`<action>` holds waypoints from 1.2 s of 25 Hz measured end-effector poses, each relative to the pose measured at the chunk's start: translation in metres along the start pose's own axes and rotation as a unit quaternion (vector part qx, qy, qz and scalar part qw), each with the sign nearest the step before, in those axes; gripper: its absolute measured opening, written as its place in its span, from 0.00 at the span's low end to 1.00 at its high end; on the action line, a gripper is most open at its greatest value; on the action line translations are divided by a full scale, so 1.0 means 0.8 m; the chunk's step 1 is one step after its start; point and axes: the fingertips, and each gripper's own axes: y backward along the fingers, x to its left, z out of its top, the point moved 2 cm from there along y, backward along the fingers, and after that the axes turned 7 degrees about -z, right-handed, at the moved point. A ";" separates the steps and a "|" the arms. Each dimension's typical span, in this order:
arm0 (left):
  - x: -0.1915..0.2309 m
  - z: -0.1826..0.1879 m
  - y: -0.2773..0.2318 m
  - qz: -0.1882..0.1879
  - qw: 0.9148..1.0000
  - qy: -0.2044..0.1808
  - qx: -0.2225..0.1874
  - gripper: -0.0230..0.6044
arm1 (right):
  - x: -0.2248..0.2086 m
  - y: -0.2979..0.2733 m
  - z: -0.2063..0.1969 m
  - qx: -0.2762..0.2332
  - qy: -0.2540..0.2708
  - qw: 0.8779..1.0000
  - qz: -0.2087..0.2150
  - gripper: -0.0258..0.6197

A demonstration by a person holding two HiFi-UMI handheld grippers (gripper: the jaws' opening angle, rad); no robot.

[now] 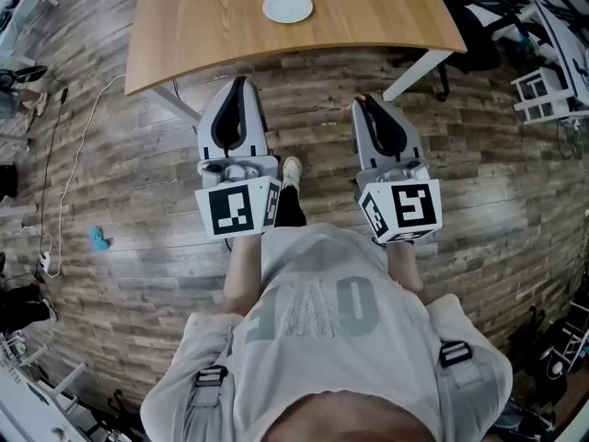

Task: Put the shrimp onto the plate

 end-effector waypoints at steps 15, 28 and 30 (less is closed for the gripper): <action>0.086 -0.042 -0.173 -0.047 0.992 -0.110 0.042 0.05 | -0.013 -0.215 0.029 -0.009 0.006 1.000 0.015 0.12; 0.142 -0.091 -0.248 -0.021 0.997 -0.050 0.056 0.05 | -0.050 -0.304 0.017 0.019 0.007 1.000 0.012 0.12; 0.144 -0.096 -0.260 -0.013 0.997 -0.052 0.061 0.05 | -0.060 -0.319 0.015 0.021 0.006 1.000 0.021 0.12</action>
